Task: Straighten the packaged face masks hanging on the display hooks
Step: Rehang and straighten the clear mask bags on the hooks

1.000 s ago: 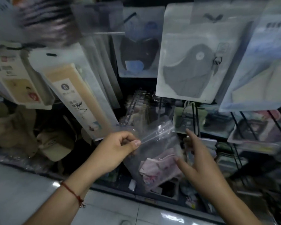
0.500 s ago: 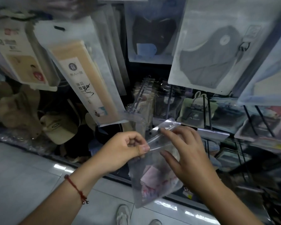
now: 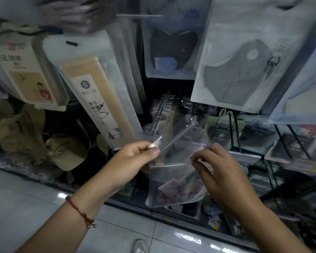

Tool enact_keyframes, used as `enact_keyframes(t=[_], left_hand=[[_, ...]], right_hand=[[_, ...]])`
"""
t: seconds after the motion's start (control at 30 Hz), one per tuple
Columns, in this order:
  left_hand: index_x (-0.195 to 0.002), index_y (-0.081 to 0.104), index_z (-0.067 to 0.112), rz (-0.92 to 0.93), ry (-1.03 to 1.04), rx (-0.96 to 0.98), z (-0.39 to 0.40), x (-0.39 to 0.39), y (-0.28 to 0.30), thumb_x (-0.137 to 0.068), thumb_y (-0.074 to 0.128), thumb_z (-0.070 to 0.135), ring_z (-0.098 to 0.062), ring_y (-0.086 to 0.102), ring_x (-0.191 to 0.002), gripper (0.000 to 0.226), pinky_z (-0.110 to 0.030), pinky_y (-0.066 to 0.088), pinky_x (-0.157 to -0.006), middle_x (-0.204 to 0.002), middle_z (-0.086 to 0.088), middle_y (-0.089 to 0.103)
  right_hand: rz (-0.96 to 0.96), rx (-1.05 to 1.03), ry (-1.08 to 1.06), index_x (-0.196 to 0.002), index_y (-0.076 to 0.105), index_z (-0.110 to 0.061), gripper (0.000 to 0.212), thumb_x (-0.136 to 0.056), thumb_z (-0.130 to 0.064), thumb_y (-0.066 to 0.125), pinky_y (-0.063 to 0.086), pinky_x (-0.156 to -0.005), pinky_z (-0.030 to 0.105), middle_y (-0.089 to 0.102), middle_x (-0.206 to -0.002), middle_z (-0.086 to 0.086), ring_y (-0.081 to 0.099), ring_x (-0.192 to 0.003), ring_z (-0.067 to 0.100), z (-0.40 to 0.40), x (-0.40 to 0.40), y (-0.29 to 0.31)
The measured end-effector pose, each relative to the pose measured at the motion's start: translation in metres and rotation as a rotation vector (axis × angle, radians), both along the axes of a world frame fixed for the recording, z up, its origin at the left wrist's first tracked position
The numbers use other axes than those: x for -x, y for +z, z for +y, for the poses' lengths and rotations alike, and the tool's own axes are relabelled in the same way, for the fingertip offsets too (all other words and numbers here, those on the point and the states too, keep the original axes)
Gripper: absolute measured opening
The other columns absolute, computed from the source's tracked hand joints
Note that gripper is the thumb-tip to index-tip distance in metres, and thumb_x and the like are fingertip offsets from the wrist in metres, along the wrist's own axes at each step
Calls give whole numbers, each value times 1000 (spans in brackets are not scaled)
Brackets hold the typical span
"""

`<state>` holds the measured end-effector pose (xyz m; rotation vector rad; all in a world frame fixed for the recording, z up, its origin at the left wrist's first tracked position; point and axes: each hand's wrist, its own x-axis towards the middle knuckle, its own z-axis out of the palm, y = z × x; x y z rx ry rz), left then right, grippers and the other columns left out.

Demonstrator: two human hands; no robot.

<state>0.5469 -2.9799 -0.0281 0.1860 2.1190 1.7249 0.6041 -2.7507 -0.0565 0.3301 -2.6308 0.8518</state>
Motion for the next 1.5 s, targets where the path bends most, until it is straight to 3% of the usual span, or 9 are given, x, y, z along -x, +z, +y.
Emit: enact_keyframes(t=[0.1, 0.23, 0.47, 0.73, 0.87, 0.97, 1.13, 1.3, 1.5], left_hand=[[-85, 72, 16, 90, -28, 89, -6, 8, 20, -98, 59, 17, -8, 65, -72, 18, -17, 50, -66, -79, -1, 74], [-90, 73, 28, 415, -92, 310, -18, 20, 59, -96, 62, 26, -2, 65, -80, 13, -10, 45, -70, -89, 14, 72], [-118, 70, 34, 909, -92, 354, -41, 57, 146, -96, 63, 23, 18, 57, -92, 26, 0, 38, -72, -95, 32, 62], [-125, 66, 37, 1376, -65, 284, -70, 103, 247, -96, 63, 24, 3, 61, -94, 32, -7, 43, -76, -100, 28, 63], [-120, 70, 31, 1445, -87, 153, -71, 119, 286, -95, 63, 17, -6, 62, -77, 29, -10, 43, -68, -88, 18, 65], [-118, 72, 27, 1466, -100, 74, -65, 132, 309, -94, 66, 13, -11, 60, -66, 29, -22, 49, -64, -84, 11, 65], [-117, 73, 25, 1550, -98, 5, -56, 149, 341, -93, 67, 10, -12, 58, -69, 28, -16, 44, -66, -85, 10, 63], [-118, 72, 28, 1623, -112, -70, -51, 149, 369, -95, 64, 8, -17, 59, -66, 31, -21, 49, -65, -82, 4, 63], [-114, 75, 19, 1727, -28, -51, -45, 161, 397, -98, 59, 8, -3, 59, -74, 26, -10, 40, -70, -79, 15, 58]], right_hand=[[60, -65, -8, -96, 65, -22, 7, -91, -23, 60, 46, -70, 24, 52, -97, -12, 54, -84, 10, -3, 5, 14], [223, -159, 9, -94, 67, -15, 5, -91, -12, 64, 44, -84, 27, 60, -109, 0, 57, -100, 20, -12, 18, 44], [433, -337, 45, -93, 66, -16, 8, -92, -18, 58, 37, -102, 35, 55, -141, 3, 49, -132, 22, -38, 54, 113], [691, -485, -52, -92, 65, -17, 18, -97, -23, 49, 35, -112, 40, 50, -145, 8, 43, -138, 22, -70, 73, 218], [756, -538, -115, -87, 63, -16, 19, -97, -25, 50, 33, -113, 35, 50, -145, 9, 44, -138, 22, -79, 78, 260], [749, -600, -174, -88, 60, -16, 20, -97, -27, 47, 32, -113, 34, 47, -147, 11, 41, -139, 23, -82, 82, 285], [712, -683, -254, -95, 55, -18, 23, -101, -31, 37, 29, -118, 40, 37, -154, 11, 32, -144, 24, -86, 87, 318], [705, -671, -278, -99, 51, -18, 25, -101, -32, 30, 27, -118, 44, 30, -157, 12, 23, -147, 26, -87, 97, 357], [676, -669, -282, -94, 54, -14, 42, -96, -37, 19, 18, -120, 37, 31, -155, 17, 25, -146, 31, -85, 113, 392]])
